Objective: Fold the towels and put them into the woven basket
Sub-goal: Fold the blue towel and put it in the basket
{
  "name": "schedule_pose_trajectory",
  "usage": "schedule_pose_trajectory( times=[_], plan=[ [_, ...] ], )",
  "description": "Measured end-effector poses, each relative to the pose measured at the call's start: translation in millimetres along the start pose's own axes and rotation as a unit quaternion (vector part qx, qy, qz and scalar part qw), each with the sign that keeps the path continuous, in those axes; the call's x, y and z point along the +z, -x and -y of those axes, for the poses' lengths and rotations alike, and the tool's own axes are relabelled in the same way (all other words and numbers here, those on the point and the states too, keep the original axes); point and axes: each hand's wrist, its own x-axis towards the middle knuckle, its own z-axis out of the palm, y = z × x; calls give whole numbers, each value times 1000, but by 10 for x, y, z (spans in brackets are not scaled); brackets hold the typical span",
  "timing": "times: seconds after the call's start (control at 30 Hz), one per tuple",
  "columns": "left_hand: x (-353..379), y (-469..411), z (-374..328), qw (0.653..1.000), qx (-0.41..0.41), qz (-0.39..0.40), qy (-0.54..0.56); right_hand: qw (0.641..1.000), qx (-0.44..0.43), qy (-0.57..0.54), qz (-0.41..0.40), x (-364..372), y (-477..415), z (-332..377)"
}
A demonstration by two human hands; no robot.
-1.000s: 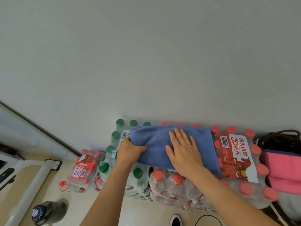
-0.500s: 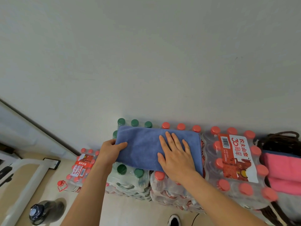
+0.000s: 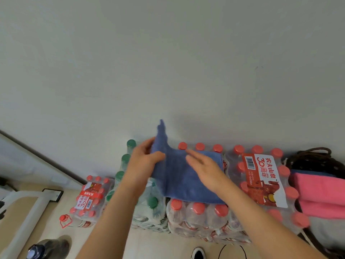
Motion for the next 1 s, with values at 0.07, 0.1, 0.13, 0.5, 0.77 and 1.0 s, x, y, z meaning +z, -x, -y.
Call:
schedule_pose_trajectory(
  times=[0.07,0.1,0.13,0.5,0.77,1.0],
  plan=[
    [327,39,-6,986,67,49,-146,977,64,-202,23,-168,43,110],
    [484,59,47,969,99,71,-213,970,79,-228,38,-242,50,123],
    [625,83,125,948,136,87,-273,970,85,-225,41,-297,40,114],
    [870,373,895,771,298,68,-559,981,40,118,-151,-354,-184,-344],
    [869,309,981,751,369,81,-542,950,-41,258,-173,-339,-171,-347],
    [794,299,1069,710,353,136,-593,900,-29,372,-228,-308,-112,-533]
  ],
)
